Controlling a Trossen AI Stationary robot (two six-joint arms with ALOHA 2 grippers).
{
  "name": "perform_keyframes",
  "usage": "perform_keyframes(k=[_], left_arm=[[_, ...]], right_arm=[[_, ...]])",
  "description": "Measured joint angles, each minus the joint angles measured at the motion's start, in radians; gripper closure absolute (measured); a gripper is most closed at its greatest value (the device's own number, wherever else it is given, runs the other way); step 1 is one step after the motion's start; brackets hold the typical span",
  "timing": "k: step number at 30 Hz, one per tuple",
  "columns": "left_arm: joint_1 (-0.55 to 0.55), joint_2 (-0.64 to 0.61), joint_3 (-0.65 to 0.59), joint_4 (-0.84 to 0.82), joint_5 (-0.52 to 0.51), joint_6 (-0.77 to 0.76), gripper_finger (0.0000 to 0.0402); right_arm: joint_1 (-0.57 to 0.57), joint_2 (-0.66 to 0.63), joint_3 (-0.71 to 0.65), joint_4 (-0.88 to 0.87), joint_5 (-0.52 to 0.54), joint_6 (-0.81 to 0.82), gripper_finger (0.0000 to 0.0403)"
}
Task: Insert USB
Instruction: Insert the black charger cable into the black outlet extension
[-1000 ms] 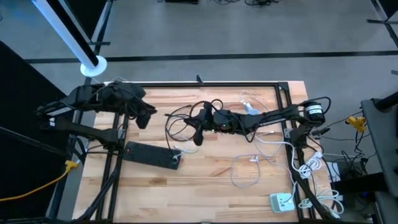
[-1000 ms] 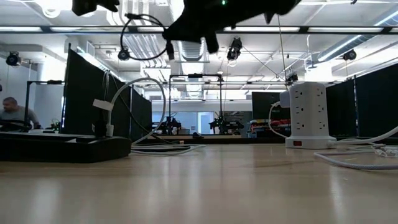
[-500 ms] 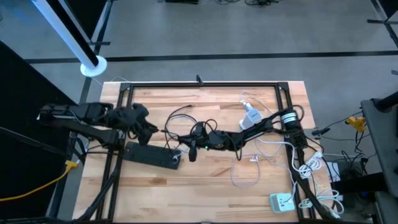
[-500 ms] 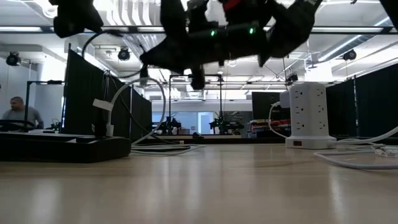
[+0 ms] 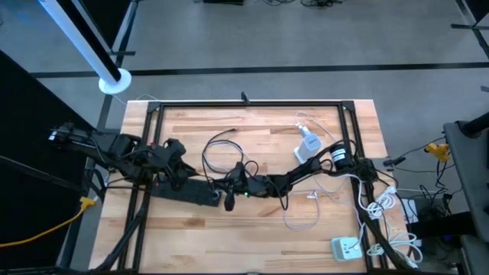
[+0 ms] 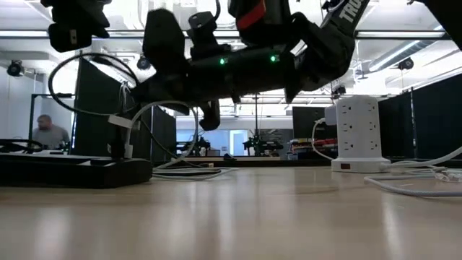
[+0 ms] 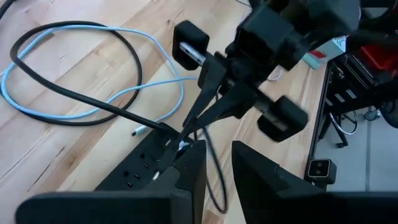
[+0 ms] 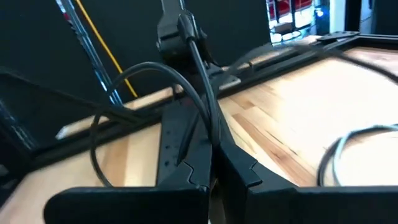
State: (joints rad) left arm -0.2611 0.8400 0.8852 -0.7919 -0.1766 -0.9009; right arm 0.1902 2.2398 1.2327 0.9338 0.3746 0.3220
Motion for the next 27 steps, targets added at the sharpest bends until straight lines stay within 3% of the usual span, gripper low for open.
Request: perform_keyframes(k=[14,19,22,27], left_arm=[[0.000,0.010,-0.002,0.009,0.000,-0.026,0.0338],[0.000,0.012,-0.002,0.009,0.000,-0.026,0.0338],[0.000,0.012,-0.006,0.009,0.000,-0.026,0.0338],[0.000,0.012,-0.022,0.014,0.000,-0.028,0.0338]], right_arm=[[-0.007,0.032,-0.003,0.106,0.047,-0.133,0.0402],[-0.008,-0.050,-0.009,0.186,0.050,-0.187,0.0402],[-0.018,-0.116,-0.026,0.198,0.118,-0.265,0.0402],[-0.056,-0.197,-0.100,0.135,0.321,-0.307,0.0402]])
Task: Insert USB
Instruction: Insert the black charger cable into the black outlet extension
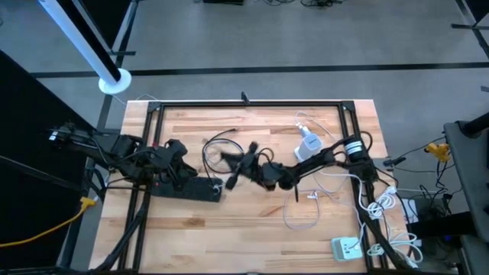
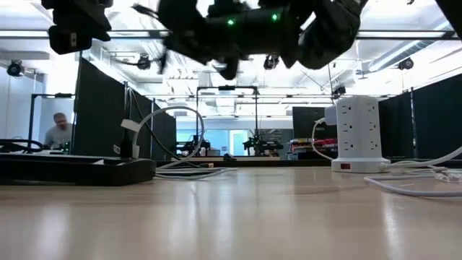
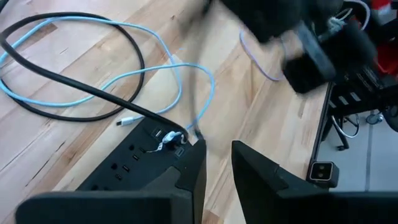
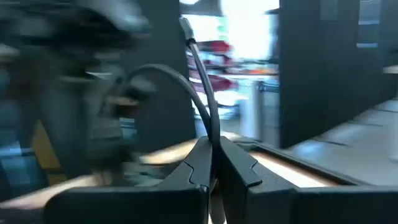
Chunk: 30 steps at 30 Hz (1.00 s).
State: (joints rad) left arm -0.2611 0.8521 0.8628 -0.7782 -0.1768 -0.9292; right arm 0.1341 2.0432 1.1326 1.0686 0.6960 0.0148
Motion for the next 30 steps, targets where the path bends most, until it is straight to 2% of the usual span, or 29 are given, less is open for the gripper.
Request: perform_keyframes(k=[4,7,11,17,22,25,30], left_arm=[[0.000,0.000,-0.015,0.001,0.000,-0.008,0.0338],[0.000,0.000,-0.020,0.000,-0.018,-0.009,0.0338],[0.000,0.000,-0.021,0.002,-0.051,-0.012,0.0338],[0.000,0.000,-0.022,0.014,-0.070,-0.024,0.0338],[0.000,0.000,-0.022,0.030,-0.069,-0.047,0.0338],[0.000,0.001,-0.022,0.041,-0.069,-0.049,0.0338],[-0.022,0.014,-0.022,0.044,-0.069,-0.049,0.0338]], right_arm=[[-0.017,-0.002,-0.079,-0.122,0.022,0.135,0.0402],[-0.016,-0.002,-0.082,-0.239,0.006,0.233,0.0402],[-0.017,0.034,-0.055,-0.250,-0.104,0.254,0.0402],[-0.015,0.122,0.084,-0.295,-0.248,0.256,0.0402],[-0.003,0.188,0.152,-0.245,-0.259,0.314,0.0402],[0.004,0.229,0.155,-0.163,-0.270,0.349,0.0402],[0.024,0.253,0.154,-0.132,-0.285,0.336,0.0402]])
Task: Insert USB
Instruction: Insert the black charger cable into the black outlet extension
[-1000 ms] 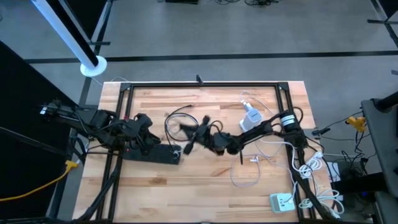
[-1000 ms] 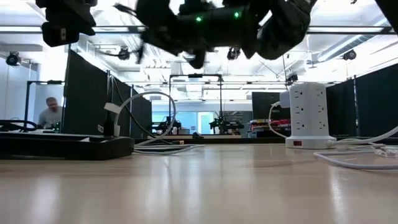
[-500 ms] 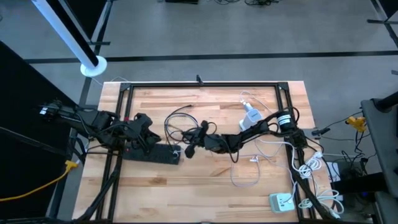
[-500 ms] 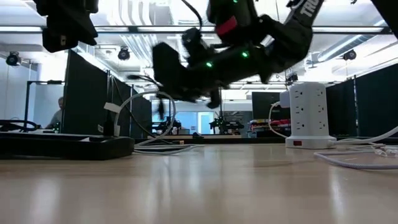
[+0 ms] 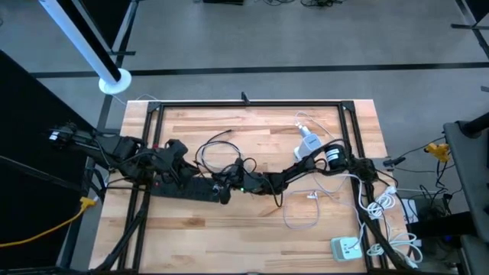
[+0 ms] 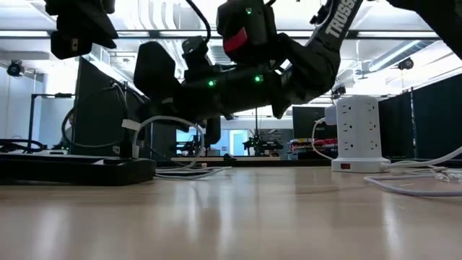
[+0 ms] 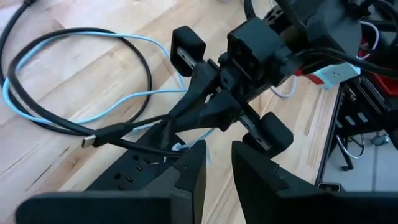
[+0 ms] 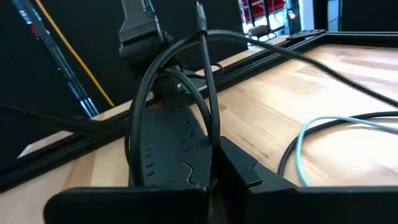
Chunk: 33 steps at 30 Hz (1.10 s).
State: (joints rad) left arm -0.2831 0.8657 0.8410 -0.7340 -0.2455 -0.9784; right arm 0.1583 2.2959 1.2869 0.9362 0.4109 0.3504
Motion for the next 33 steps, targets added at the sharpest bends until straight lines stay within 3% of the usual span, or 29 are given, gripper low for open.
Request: perform_keyframes(k=[7,15,19,24,33], left_arm=[[-0.086,0.077,-0.002,-0.019,0.001,-0.001,0.0338],[-0.160,0.215,-0.055,-0.224,0.000,0.043,0.0338],[-0.164,0.256,-0.154,-0.142,0.000,0.131,0.0338],[-0.166,0.282,-0.263,-0.009,0.016,0.127,0.0338],[-0.168,0.318,-0.287,0.060,0.013,0.132,0.0339]], right_arm=[[0.027,0.023,-0.013,0.047,-0.024,-0.082,0.0402],[0.030,0.016,-0.051,0.061,0.005,-0.099,0.0402],[0.030,0.016,-0.051,0.065,0.007,-0.100,0.0402],[0.030,0.016,-0.052,0.066,0.007,-0.139,0.0402],[0.029,0.016,-0.053,0.087,0.004,-0.179,0.0402]])
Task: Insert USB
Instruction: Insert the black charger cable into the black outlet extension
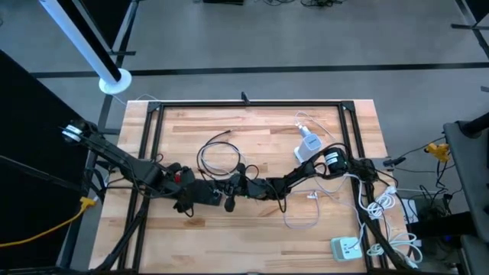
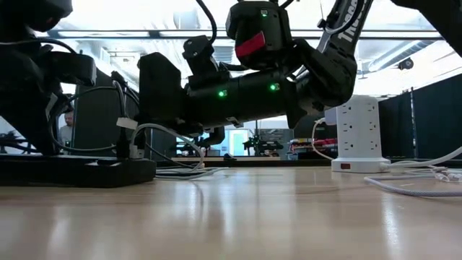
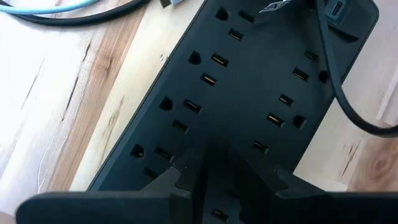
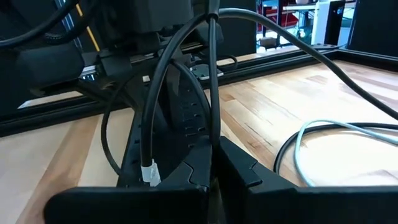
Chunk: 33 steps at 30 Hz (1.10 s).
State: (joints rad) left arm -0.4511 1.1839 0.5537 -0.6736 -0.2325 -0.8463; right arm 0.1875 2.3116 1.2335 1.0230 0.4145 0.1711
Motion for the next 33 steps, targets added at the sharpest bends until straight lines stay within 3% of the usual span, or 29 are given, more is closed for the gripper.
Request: perform_keyframes(k=[33], left_arm=[[0.000,-0.002,-0.004,0.015,0.006,-0.042,0.0339]], right_arm=[[0.002,0.028,0.001,0.016,-0.056,0.054,0.0402]])
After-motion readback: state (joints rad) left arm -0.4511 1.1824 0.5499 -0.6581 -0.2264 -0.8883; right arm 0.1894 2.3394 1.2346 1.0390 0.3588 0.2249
